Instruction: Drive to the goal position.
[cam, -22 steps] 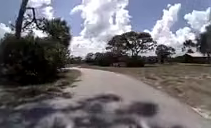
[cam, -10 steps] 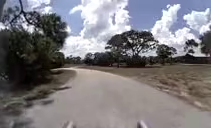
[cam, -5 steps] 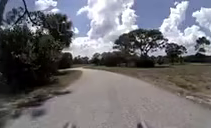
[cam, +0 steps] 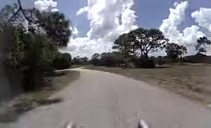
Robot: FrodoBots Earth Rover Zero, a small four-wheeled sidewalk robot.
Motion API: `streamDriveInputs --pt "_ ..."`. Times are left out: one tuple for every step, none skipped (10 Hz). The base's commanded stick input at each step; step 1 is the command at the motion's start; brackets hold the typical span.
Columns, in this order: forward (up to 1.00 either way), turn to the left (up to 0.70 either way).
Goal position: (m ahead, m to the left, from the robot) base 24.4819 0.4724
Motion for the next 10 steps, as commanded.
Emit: streamDriveInputs --pt "1.00 0.00" --pt "1.00 0.00" --pt "1.00 0.00" --pt "1.00 0.00" --pt "1.00 0.00" --pt "1.00 0.00" --pt "1.00 0.00" --pt "1.00 0.00" --pt "1.00 0.00" --pt "1.00 0.00"
